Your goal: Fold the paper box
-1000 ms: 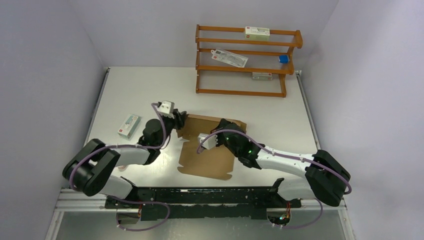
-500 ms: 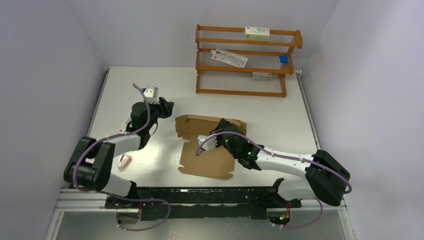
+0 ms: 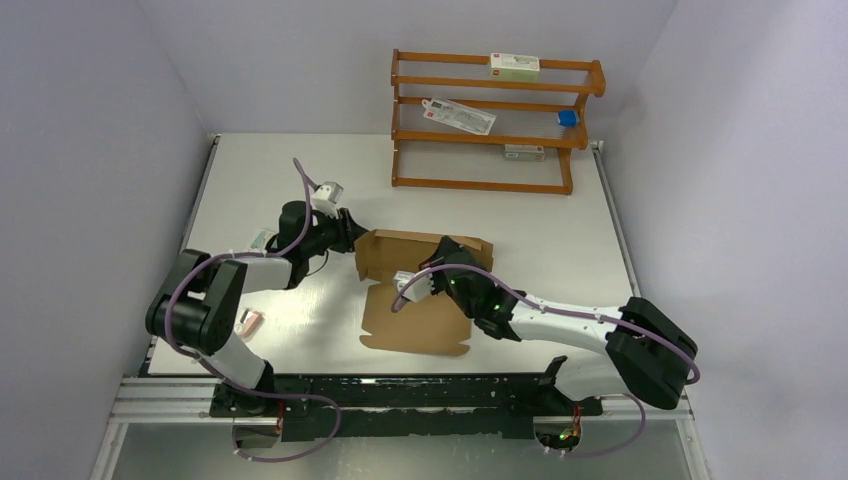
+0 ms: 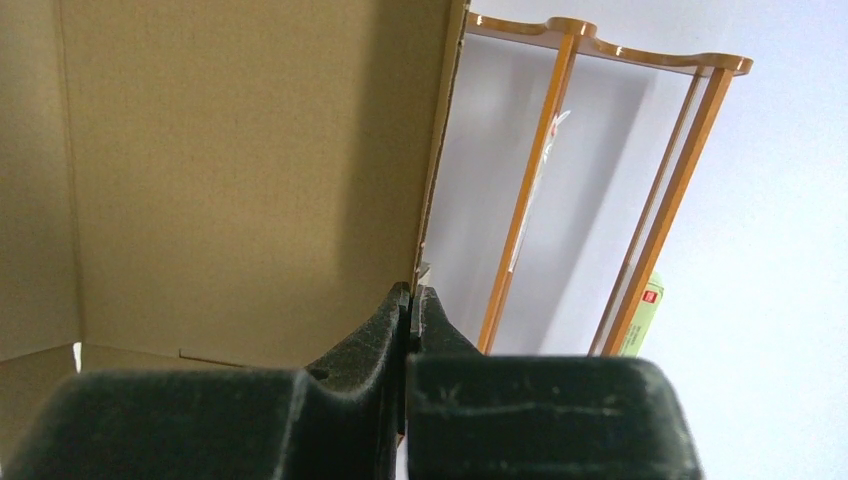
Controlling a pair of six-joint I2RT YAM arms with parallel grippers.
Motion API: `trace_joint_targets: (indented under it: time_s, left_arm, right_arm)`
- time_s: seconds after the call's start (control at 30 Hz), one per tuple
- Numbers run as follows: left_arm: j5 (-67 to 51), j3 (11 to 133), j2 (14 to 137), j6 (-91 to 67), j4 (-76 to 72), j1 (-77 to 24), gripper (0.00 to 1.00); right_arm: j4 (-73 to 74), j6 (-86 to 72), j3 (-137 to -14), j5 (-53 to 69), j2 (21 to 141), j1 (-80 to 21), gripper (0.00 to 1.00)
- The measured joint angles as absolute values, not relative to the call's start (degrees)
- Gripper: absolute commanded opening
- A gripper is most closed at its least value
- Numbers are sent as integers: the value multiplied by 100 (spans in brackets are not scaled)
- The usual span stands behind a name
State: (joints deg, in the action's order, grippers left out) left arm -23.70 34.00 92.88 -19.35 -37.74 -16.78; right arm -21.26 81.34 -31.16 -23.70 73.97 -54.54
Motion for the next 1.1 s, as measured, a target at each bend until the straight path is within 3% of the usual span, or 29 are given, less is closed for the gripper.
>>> trace_joint_targets:
  time_s: [0.5,1.1]
  left_arm:
    - [-2274,2768,8221,-2213,-3601,-2228,37]
    - [-1833,1857,6796,-2720,-3015,-2482,46]
  right_arm:
    - [-2670,8654,-2768,-2657,7463,-5555,0]
    - [-3850,9218,-2246,-3030,7811,-5830,0]
